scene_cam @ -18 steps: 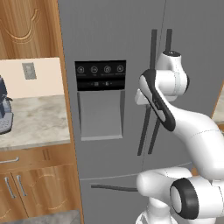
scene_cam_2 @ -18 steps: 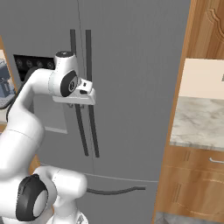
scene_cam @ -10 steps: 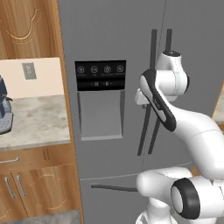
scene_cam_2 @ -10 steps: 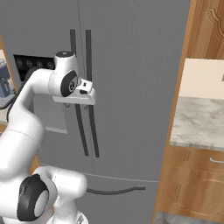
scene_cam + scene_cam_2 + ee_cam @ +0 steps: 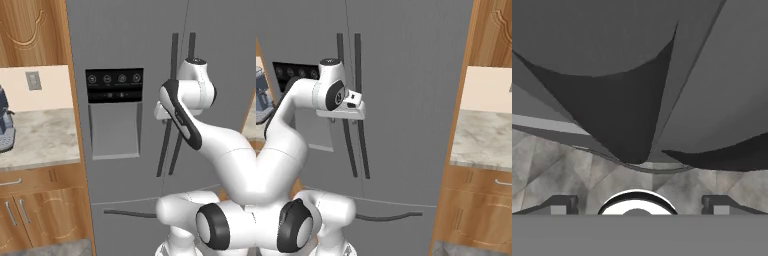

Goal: Retrieve the sausage and cheese from the fridge and place them on the cutting board on the counter.

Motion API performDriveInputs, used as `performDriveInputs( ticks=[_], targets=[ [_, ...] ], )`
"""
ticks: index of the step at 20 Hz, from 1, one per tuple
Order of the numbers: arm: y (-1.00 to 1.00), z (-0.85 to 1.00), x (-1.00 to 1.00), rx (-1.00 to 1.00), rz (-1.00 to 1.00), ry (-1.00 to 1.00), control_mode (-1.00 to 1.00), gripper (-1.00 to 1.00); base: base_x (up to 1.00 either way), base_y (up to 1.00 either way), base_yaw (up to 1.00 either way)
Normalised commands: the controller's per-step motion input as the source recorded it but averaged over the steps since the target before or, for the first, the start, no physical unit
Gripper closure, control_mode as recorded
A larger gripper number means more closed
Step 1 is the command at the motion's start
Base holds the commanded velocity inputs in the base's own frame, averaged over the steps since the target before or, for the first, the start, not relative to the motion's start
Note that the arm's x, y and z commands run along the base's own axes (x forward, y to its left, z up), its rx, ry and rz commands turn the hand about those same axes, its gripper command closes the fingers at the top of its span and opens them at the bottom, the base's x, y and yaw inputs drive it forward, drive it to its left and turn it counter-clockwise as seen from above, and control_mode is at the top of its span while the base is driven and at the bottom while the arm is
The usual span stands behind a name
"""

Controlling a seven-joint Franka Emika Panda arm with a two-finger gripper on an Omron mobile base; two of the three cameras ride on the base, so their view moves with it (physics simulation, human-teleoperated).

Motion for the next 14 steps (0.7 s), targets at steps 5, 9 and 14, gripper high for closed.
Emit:
performDriveInputs(
  ticks=[5, 9, 14],
  targets=[
    [0.00, 0.00, 0.00, 0.00, 0.00, 0.00, 1.00, -1.00, -0.62, -0.11, -0.04],
    [0.00, 0.00, 0.00, 0.00, 0.00, 0.00, 1.00, -1.00, -0.44, 0.00, 0.00],
    [0.00, 0.00, 0.00, 0.00, 0.00, 0.00, 1.00, -1.00, -0.51, 0.00, 0.00]
  ],
)
